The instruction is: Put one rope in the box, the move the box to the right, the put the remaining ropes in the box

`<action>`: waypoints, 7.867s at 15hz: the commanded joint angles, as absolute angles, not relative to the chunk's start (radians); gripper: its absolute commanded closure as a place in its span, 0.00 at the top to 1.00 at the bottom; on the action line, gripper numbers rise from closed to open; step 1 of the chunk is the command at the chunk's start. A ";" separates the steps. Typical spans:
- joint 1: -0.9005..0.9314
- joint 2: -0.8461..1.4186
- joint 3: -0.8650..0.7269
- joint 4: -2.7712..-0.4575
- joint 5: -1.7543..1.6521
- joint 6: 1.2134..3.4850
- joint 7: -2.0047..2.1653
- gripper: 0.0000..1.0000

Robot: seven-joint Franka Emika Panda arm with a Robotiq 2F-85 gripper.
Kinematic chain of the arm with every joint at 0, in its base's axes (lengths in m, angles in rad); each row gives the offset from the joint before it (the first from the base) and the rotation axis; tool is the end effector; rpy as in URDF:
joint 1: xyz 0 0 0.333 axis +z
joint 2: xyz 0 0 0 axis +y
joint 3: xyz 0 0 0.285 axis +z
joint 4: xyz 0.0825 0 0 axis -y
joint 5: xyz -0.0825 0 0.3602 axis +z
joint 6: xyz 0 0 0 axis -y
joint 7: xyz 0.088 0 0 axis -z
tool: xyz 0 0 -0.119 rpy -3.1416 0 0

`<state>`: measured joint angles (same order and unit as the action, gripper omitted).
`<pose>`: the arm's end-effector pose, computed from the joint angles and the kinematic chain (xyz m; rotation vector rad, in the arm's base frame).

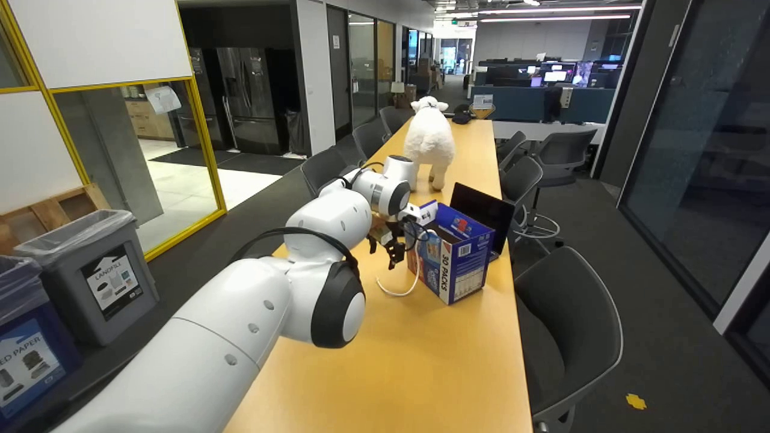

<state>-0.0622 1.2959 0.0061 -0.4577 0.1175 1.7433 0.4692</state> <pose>0.7522 -0.0330 0.2275 -2.9104 0.8220 0.0527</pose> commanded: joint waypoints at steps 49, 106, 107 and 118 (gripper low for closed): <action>-0.112 1.462 -0.065 -0.455 0.074 1.911 0.758 0.02; -0.192 1.134 -0.057 -0.481 -0.106 2.014 0.611 1.00; -0.224 1.115 -0.018 -0.478 -0.101 1.984 0.540 1.00; -0.445 0.916 0.072 -0.475 0.178 1.518 -0.109 1.00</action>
